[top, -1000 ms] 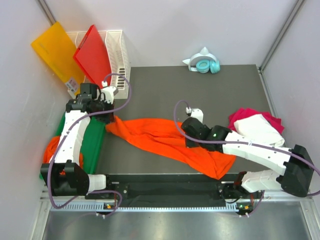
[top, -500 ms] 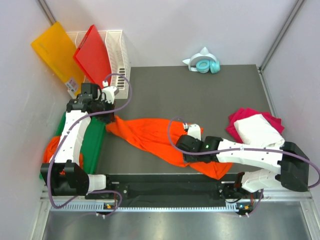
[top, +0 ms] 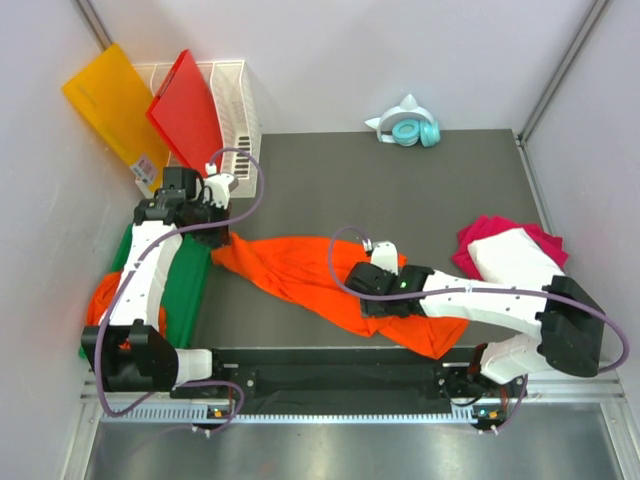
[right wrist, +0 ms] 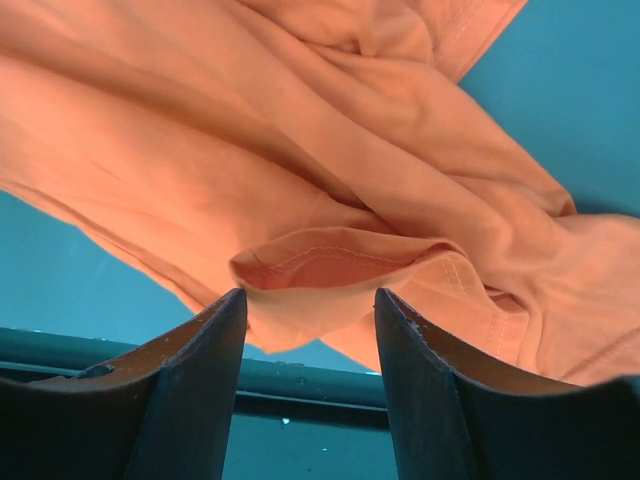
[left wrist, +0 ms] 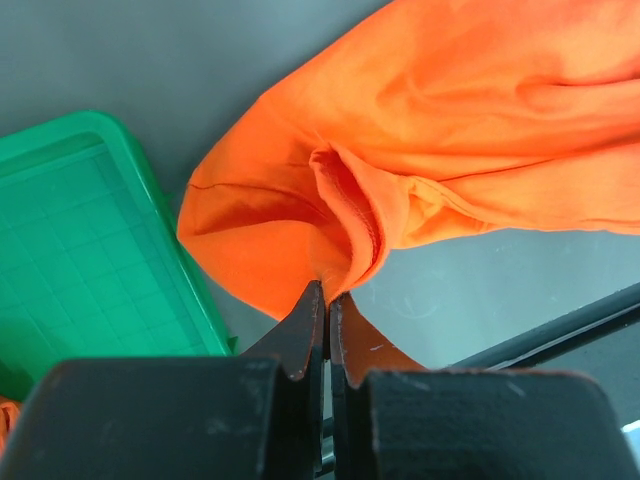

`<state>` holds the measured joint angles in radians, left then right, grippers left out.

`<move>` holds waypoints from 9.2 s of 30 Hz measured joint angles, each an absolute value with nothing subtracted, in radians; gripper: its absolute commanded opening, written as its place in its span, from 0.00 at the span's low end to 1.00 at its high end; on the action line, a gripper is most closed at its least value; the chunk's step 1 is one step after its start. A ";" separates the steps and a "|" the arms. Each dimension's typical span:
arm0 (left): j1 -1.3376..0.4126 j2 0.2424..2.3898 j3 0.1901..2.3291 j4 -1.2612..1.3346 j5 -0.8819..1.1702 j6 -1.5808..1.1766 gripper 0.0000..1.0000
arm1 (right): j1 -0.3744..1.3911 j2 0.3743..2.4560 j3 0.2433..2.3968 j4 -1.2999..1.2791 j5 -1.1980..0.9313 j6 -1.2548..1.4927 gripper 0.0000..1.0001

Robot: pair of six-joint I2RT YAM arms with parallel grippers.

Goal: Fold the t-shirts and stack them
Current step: Flatten out the tshirt, then fold the flattened tshirt in 1/3 of the way

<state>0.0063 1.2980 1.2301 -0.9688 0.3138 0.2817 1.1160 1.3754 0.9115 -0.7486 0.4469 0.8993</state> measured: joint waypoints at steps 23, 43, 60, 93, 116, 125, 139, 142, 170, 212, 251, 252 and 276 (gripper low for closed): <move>0.006 1.291 1.215 -0.968 0.312 0.281 0.00 | 1.149 1.511 0.995 -0.705 0.439 0.872 0.52; -0.022 1.291 1.206 -0.952 0.314 0.268 0.00 | 1.150 1.531 0.988 -0.805 0.500 0.947 0.00; -0.023 1.309 1.441 -0.955 0.253 0.173 0.00 | 0.979 1.320 1.401 -1.023 0.752 0.813 0.00; -0.034 1.137 2.333 -0.987 0.107 0.076 0.00 | 0.606 1.033 2.115 -1.020 0.799 0.201 0.00; -0.034 1.743 2.455 -0.807 -0.016 0.099 0.00 | 0.384 1.467 2.199 -0.735 0.660 0.179 0.00; -0.039 1.296 2.139 -0.736 0.024 0.061 0.00 | 0.386 1.109 1.886 -0.680 0.659 0.172 0.00; -0.039 0.986 2.222 -0.827 0.113 0.096 0.00 | 0.470 0.883 1.902 -0.699 0.663 0.108 0.00; -0.039 0.954 2.186 -0.818 0.112 0.105 0.00 | 0.471 0.878 1.914 -0.686 0.659 0.115 0.00; -0.034 1.285 1.008 -0.305 0.059 0.167 0.00 | 0.381 1.383 1.033 -0.356 0.665 0.383 0.00; -0.196 2.300 2.169 -0.376 -0.105 0.172 0.00 | 0.133 2.148 1.784 -0.387 0.512 0.340 0.00; -0.227 1.731 1.507 -0.434 -0.066 0.072 0.00 | 0.161 1.750 1.256 -0.337 0.551 0.378 0.00; -0.227 1.724 1.493 -0.434 -0.070 0.072 0.00 | 0.162 1.750 1.256 -0.338 0.553 0.379 0.00; -0.177 1.497 1.266 -0.443 -0.102 0.025 0.00 | 0.173 1.713 1.153 -0.365 0.564 0.449 0.00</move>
